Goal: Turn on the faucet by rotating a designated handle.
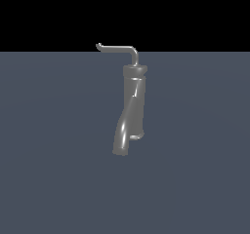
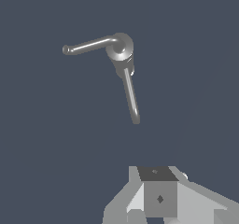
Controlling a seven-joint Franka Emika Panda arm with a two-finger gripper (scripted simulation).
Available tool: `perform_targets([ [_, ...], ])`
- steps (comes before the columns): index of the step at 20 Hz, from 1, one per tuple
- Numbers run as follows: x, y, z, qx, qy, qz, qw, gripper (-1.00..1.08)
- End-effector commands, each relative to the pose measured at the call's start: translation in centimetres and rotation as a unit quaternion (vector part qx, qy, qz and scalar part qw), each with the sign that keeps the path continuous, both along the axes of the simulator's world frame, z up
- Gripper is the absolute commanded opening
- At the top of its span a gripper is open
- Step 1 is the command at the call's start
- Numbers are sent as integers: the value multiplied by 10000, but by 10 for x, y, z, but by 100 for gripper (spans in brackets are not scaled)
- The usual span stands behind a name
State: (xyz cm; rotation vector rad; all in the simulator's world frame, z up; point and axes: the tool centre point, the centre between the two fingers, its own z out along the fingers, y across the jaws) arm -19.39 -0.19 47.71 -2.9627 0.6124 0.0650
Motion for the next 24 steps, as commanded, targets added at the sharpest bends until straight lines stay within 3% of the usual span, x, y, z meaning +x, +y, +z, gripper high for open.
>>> perform_targets([
  [1, 12, 1, -4, 28, 44, -305, 9995, -100],
  [12, 66, 9, -29, 67, 251, -1645, 9860, -100],
  [18, 94, 14, -46, 39, 356, -2376, 9707, -100],
  [24, 121, 19, -66, -21, 441, -3098, 9498, -100],
])
